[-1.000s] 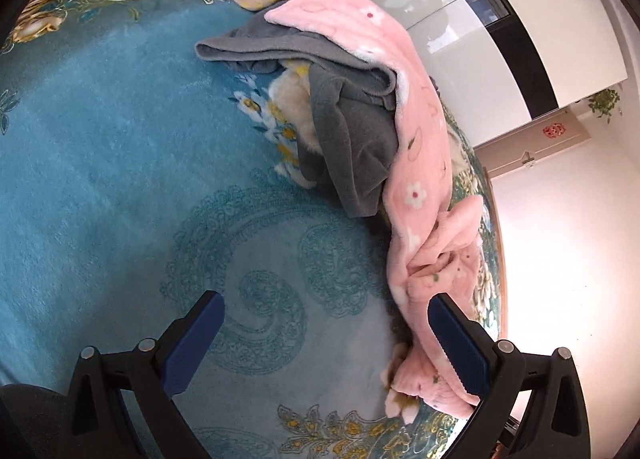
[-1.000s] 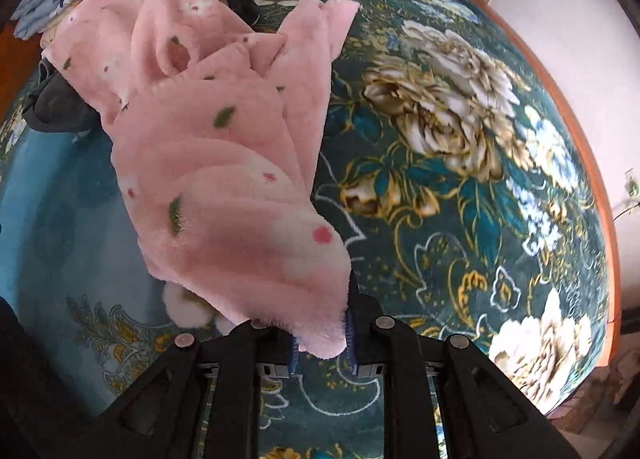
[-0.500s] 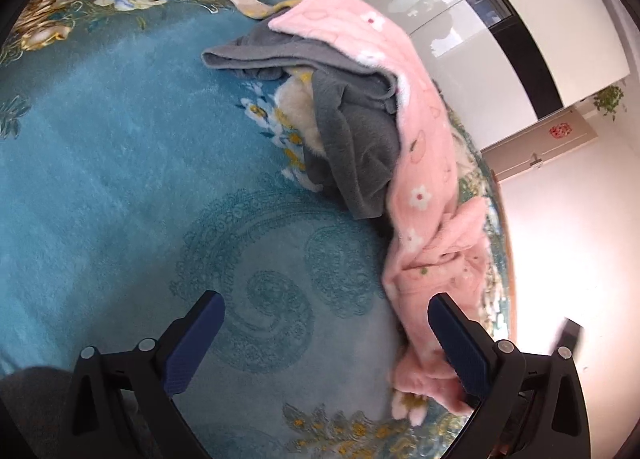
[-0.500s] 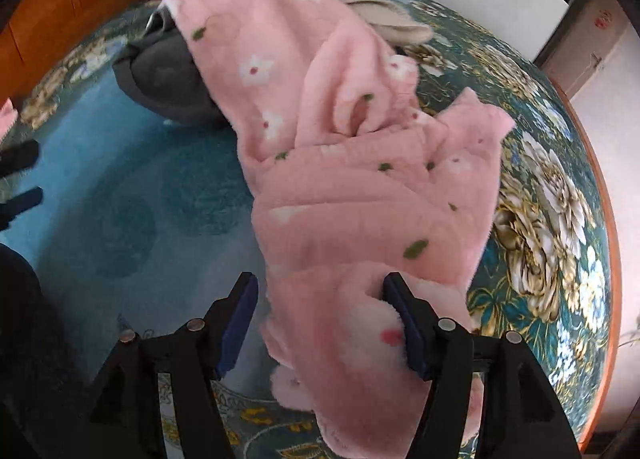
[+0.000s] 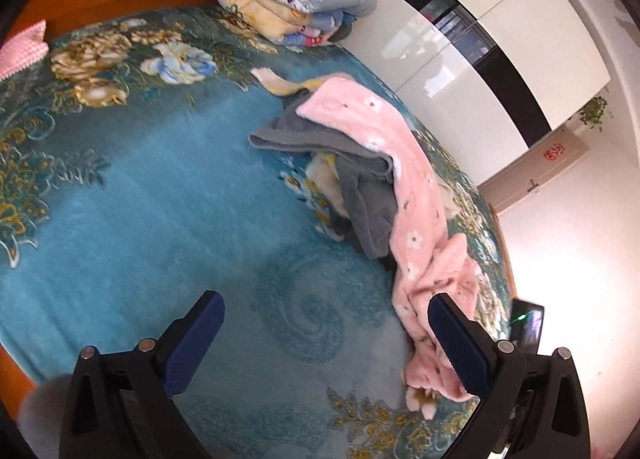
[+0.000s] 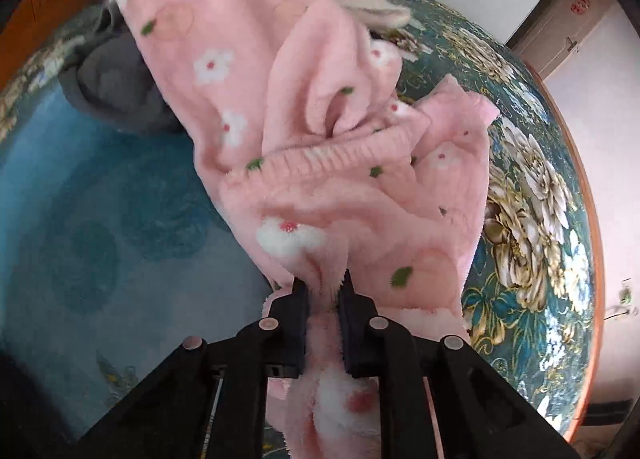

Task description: Fold clothes

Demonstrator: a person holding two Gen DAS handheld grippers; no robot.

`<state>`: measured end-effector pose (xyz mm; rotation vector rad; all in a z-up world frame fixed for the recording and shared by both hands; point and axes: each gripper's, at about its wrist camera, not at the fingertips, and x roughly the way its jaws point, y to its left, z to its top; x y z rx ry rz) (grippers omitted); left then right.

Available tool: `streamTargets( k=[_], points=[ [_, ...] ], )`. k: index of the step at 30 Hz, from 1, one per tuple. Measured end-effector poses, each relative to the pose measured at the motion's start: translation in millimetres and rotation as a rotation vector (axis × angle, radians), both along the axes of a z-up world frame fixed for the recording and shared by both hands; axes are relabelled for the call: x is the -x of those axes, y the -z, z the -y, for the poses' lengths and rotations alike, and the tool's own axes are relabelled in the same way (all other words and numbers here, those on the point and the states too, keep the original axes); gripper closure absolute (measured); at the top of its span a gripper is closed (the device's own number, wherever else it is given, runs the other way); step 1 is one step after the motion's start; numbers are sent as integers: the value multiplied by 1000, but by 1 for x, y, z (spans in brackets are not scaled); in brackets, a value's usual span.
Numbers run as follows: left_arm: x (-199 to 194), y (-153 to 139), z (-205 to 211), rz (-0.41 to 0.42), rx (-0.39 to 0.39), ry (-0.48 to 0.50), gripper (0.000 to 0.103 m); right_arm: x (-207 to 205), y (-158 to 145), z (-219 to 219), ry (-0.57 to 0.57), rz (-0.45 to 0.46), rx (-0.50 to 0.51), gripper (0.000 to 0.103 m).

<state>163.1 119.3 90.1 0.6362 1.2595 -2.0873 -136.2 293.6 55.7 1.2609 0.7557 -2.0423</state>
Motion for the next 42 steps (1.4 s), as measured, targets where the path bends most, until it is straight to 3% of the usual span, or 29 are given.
streamTargets(
  k=[4, 10, 12, 15, 18, 21, 22, 24, 28, 29, 33, 36, 38, 40, 42],
  points=[
    [0, 20, 3, -36, -102, -25, 0, -20, -44, 8, -92, 72, 225, 92],
    [-22, 50, 18, -199, -260, -154, 0, -99, -69, 78, -359, 236, 432, 93],
    [-31, 61, 24, -203, -293, -199, 0, -136, -62, 104, -479, 254, 428, 93],
    [-40, 76, 30, -228, -335, -239, 0, -186, -30, 134, -590, 258, 337, 93],
    [-34, 80, 33, -176, -327, -222, 0, -213, 7, 140, -632, 330, 255, 93],
    [-24, 81, 37, -121, -311, -187, 0, -220, 15, 134, -695, 311, 230, 92],
    [-21, 83, 39, -107, -311, -178, 0, -218, 14, 131, -714, 303, 230, 89],
    [-15, 85, 42, -74, -311, -160, 0, -205, 5, 120, -710, 289, 248, 64],
    [21, 85, 45, 51, -245, -62, 0, -138, -24, 80, -545, 268, 359, 46],
    [33, 86, 45, 80, -229, -34, 0, -117, -29, 69, -471, 254, 381, 38],
    [78, 104, 43, 165, -229, 60, 0, -22, -26, 12, -73, 198, 418, 29],
    [99, 119, 44, 264, -213, 83, 0, 38, -6, -43, 273, 252, 471, 26],
    [109, 123, 47, 344, -165, 96, 1, 66, 12, -76, 442, 319, 516, 24],
    [116, 124, 49, 385, -120, 112, 1, 82, 27, -90, 529, 382, 552, 17],
    [123, 126, 51, 403, -108, 133, 1, 90, 38, -93, 575, 424, 590, 16]
  ],
)
